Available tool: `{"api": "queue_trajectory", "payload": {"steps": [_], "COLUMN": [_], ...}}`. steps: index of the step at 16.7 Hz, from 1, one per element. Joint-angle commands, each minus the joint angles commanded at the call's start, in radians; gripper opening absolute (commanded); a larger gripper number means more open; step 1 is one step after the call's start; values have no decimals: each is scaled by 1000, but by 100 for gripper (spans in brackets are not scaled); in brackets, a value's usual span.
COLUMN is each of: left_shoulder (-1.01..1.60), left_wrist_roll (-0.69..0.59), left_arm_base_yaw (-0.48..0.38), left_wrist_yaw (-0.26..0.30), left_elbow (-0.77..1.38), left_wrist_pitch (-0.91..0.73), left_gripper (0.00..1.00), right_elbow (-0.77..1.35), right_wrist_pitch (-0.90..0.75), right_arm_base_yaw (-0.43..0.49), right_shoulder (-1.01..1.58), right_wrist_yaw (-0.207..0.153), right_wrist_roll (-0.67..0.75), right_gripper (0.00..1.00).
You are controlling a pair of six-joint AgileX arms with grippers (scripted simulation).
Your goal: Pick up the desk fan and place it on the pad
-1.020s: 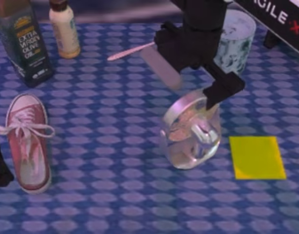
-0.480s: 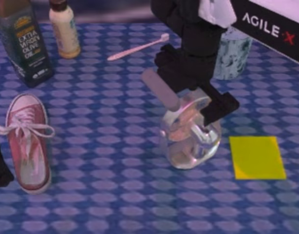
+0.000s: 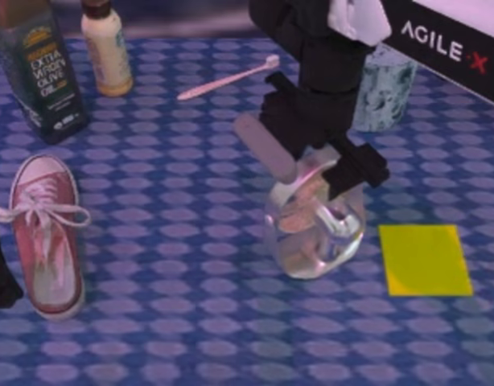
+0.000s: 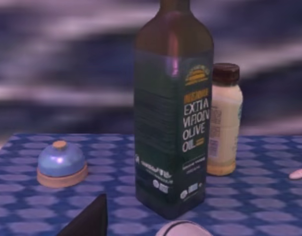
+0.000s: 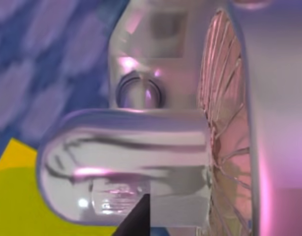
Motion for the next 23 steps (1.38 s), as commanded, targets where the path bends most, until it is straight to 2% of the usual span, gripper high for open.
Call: {"api": "queue_trajectory", "payload": {"steps": [7,18,23], "left_shoulder": [0,0,0], "left_wrist_roll": [0,0,0], "left_arm_base_yaw": [0,0,0], "left_wrist_yaw": [0,0,0], "left_elbow": [0,0,0], "left_wrist_pitch": [0,0,0], "left_gripper": [100,100,100], "right_elbow": [0,18,222], "right_wrist_pitch": [0,-17,-167], "right_arm_base_yaw": [0,-3,4], "right_shoulder": [0,2,42], "right_wrist_yaw": [0,0,0], "right_wrist_roll": [0,1,-2], "right_gripper": [2,0,0]}}
